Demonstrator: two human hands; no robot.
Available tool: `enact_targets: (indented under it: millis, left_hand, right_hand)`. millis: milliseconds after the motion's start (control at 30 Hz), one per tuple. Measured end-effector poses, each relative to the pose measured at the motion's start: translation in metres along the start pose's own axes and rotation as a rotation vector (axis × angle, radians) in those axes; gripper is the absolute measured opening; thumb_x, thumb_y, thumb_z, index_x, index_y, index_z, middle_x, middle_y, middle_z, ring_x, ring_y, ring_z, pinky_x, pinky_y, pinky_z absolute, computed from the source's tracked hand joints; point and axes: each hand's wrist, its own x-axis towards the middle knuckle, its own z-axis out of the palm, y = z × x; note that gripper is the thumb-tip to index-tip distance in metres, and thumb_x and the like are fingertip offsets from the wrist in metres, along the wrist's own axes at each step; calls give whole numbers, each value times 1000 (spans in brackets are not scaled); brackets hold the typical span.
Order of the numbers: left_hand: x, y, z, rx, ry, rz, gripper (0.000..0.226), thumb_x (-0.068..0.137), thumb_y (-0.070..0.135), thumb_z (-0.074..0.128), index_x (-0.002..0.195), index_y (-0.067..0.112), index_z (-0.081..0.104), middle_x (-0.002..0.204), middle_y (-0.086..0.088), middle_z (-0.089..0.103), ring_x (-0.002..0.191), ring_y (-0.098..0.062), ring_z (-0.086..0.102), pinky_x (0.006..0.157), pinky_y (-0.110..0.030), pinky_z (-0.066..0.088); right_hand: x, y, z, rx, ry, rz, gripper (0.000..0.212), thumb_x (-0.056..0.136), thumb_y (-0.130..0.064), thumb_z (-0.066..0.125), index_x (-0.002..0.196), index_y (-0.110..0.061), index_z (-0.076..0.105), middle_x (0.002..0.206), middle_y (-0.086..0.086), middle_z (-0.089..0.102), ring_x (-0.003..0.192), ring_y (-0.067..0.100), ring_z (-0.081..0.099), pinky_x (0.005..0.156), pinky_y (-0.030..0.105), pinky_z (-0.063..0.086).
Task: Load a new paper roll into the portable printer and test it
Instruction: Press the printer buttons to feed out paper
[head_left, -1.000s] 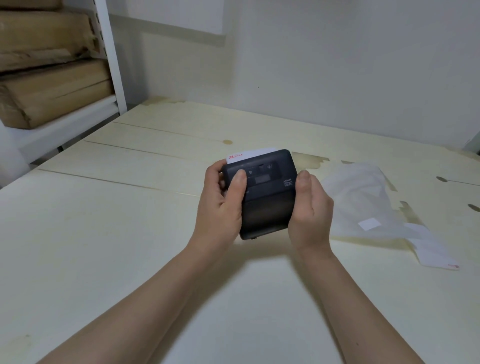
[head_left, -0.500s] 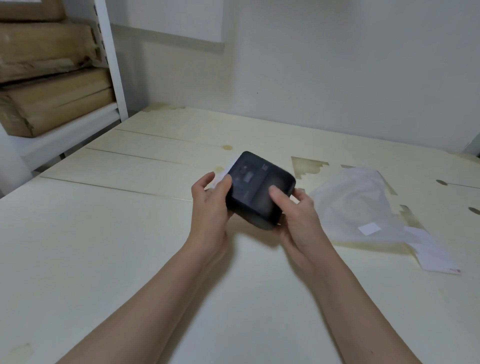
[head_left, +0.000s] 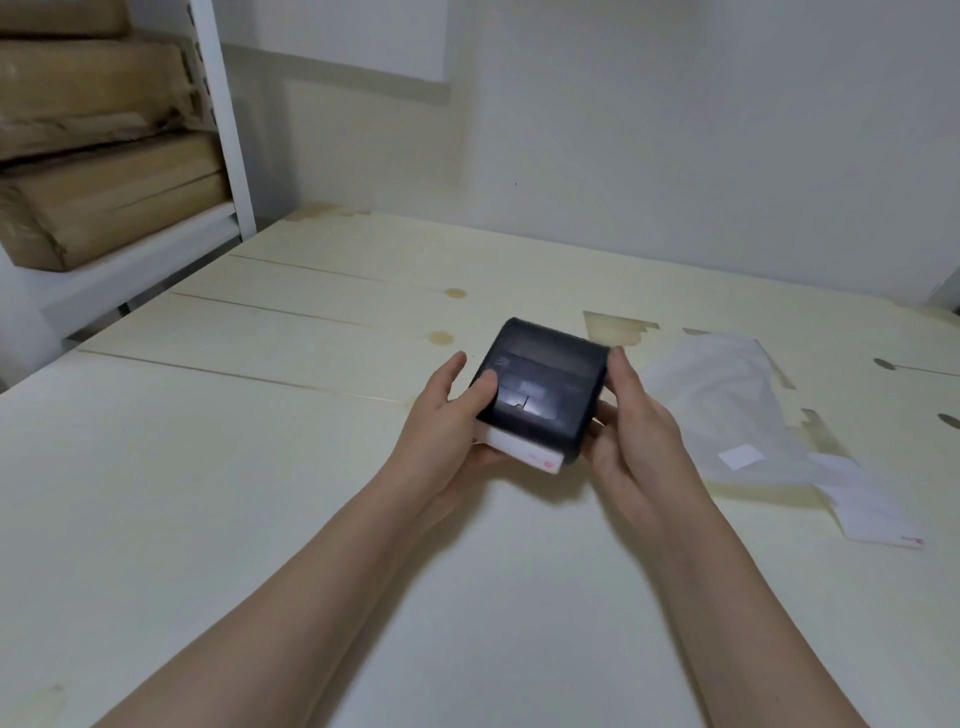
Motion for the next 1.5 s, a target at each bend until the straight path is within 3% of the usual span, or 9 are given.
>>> enact_targets:
  millis: [133,233,433,700,767,833,933,1167,1500]
  left_hand:
    - [0,-4,0,75,-47,-16,75,89,21,70,153,24,32,119,-8,72,104,-25,72,84,-38,56]
    - [-1,-4,0,131,-99,-7,83,75,25,75,149,31,38,122,-15,71,108,-32,71,100,-53,52]
    - [2,-5,-2,169,-121,34,77,74,18,75,144,33,45,119,-15,72,105,-33,72,102,-55,50]
    - [3,-3,-5,160,-117,80,72,75,13,71,141,31,49,117,-14,73,106,-34,72,100,-54,52]
    - [2,-2,-6,160,-106,87,72,75,12,71,141,29,49,117,-13,74,105,-33,72,95,-49,56]
    - [2,0,-7,166,-91,97,71,80,9,72,144,27,48,117,-14,73,98,-27,74,73,-29,60]
    - [0,4,-7,144,-52,88,61,89,2,66,143,23,49,114,-16,72,69,-11,71,45,-11,45]
    - [-2,10,-5,26,-25,65,54,89,-4,63,139,16,56,96,-7,74,58,-8,69,42,-12,44]
    - [-10,15,0,31,-6,74,56,89,-5,62,141,16,53,91,-9,71,42,-4,59,40,-11,42]
  right_hand:
    - [2,6,1,-32,14,11,36,98,-30,53,127,-9,58,122,15,69,110,27,68,96,47,53]
    - [3,6,-5,-30,2,-5,34,99,-27,52,126,-7,60,123,16,69,113,30,66,98,50,52]
    - [2,7,-5,-74,-9,-49,34,97,-26,56,128,-12,59,119,11,71,102,21,72,85,38,58]
    - [2,8,-3,-61,-33,-49,36,97,-29,55,126,-10,62,126,14,67,113,29,66,99,52,51]
    - [1,7,-2,-62,-36,-39,35,99,-30,50,124,-9,63,122,15,69,113,29,67,100,53,50]
    - [0,6,-1,-64,-41,-34,35,101,-29,47,123,-8,64,118,16,71,111,30,68,99,53,50]
    - [-3,4,1,-61,-44,-32,32,101,-28,48,119,-9,66,118,19,71,110,32,68,98,49,52]
    - [-5,4,1,-72,-85,-49,28,101,-26,47,107,-14,71,105,12,76,94,20,72,84,33,58]
    - [-4,6,0,-51,-111,-58,30,100,-24,50,120,-11,69,120,13,71,117,31,64,103,48,49]
